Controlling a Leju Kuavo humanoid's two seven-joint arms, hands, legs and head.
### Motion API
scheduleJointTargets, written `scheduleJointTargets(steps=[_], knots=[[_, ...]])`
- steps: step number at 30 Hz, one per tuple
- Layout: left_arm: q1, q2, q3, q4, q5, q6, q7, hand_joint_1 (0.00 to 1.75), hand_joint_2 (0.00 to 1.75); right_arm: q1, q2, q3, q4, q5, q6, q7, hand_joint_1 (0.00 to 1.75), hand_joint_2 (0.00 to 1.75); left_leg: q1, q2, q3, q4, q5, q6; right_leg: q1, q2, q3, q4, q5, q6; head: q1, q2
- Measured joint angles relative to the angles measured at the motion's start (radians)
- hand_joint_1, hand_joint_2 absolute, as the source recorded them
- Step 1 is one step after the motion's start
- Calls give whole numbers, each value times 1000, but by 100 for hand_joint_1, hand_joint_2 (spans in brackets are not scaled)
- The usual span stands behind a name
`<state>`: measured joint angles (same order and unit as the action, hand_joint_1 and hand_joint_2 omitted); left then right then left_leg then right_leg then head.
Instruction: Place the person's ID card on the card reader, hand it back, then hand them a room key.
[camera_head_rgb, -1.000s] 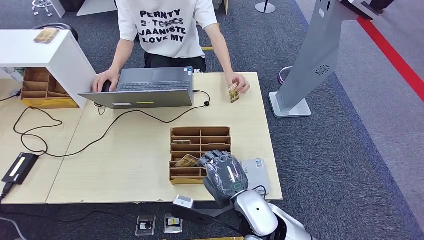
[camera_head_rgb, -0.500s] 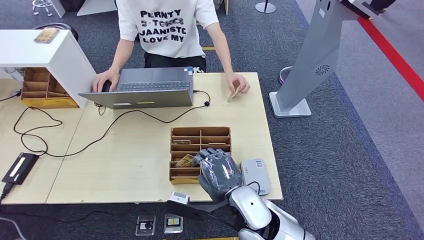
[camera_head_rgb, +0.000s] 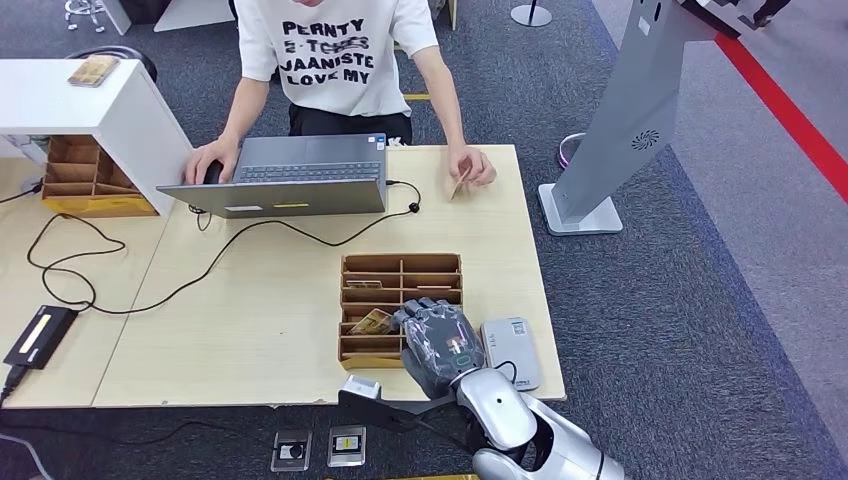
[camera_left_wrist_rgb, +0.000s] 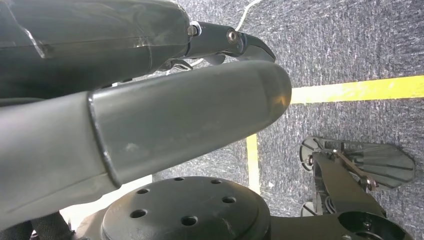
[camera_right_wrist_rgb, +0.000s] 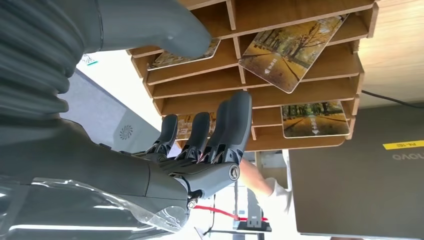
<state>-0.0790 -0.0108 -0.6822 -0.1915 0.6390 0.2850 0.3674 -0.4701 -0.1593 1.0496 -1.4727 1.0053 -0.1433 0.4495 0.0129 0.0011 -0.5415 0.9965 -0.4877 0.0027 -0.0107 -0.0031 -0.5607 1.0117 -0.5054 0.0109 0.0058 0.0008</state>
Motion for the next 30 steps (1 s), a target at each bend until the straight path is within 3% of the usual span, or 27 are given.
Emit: scheduleJointTargets(steps=[30], knots=[[0,10,-28,0,8,-12,-1,0,0,12,-17,-1,19,3,12,52,80,175,0,0,0,0,0,0,0,0,0,0,0,0,0,0]])
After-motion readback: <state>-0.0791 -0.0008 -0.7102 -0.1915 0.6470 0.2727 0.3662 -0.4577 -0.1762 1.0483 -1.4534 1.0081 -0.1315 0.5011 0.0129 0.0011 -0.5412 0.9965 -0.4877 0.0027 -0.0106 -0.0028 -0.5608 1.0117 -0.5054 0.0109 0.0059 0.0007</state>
